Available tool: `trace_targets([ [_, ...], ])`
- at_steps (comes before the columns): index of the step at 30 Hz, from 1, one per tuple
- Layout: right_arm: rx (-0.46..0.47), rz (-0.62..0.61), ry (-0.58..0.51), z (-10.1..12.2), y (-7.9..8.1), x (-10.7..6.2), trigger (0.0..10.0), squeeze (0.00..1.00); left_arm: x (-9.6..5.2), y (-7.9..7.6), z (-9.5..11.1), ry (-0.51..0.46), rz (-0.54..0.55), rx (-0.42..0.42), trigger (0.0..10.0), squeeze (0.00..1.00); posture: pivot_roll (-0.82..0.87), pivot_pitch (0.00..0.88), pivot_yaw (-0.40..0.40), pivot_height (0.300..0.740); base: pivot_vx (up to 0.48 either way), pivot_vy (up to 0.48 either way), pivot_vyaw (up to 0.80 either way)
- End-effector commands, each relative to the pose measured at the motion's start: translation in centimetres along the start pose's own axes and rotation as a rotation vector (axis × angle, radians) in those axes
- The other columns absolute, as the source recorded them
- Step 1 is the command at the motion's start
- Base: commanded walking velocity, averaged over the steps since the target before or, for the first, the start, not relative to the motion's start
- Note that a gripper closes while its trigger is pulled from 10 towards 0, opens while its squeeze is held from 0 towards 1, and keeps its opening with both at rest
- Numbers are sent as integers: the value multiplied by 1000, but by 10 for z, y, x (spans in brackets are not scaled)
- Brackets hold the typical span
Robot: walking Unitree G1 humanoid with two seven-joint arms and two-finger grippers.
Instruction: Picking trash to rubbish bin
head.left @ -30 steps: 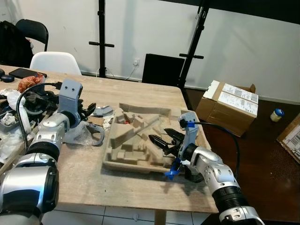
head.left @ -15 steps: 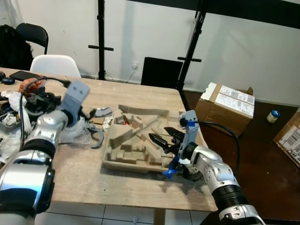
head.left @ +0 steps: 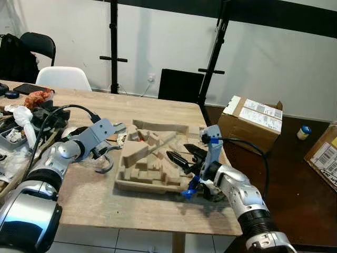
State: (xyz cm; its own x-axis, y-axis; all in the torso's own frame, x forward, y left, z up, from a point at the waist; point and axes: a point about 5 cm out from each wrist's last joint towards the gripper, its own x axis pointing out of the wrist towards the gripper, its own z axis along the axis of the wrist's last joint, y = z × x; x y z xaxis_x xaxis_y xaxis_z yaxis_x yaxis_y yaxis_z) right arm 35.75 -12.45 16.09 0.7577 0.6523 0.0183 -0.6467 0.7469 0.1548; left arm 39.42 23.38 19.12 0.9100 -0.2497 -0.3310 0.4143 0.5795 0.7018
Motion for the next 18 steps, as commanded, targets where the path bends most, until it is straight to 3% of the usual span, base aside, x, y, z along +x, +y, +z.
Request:
trace_targets([
  [1, 1, -1, 2, -2, 0, -2, 10000, 0, 0, -7, -7, 21, -22, 2, 10000, 0, 39, 21, -96, 740, 0, 0, 0],
  [10, 22, 21, 18, -11, 10, 0, 10000, 0, 7, -28, -15, 48, -18, -98, 10000, 0, 39, 29, -92, 740, 0, 0, 0],
  [13, 28, 24, 21, -13, 12, 1, 10000, 0, 10, -33, -15, 55, 50, -198, 10000, 0, 34, 31, -91, 740, 0, 0, 0],
  [17, 30, 25, 23, -15, 14, 1, 10000, 0, 12, -36, -17, 74, 79, -214, 10000, 0, 29, 32, -88, 740, 0, 0, 0],
  [18, 31, 25, 23, -15, 15, 1, 10000, 0, 12, -37, -17, 78, 80, -225, 2863, 0, 28, 32, -87, 740, 0, 0, 0],
])
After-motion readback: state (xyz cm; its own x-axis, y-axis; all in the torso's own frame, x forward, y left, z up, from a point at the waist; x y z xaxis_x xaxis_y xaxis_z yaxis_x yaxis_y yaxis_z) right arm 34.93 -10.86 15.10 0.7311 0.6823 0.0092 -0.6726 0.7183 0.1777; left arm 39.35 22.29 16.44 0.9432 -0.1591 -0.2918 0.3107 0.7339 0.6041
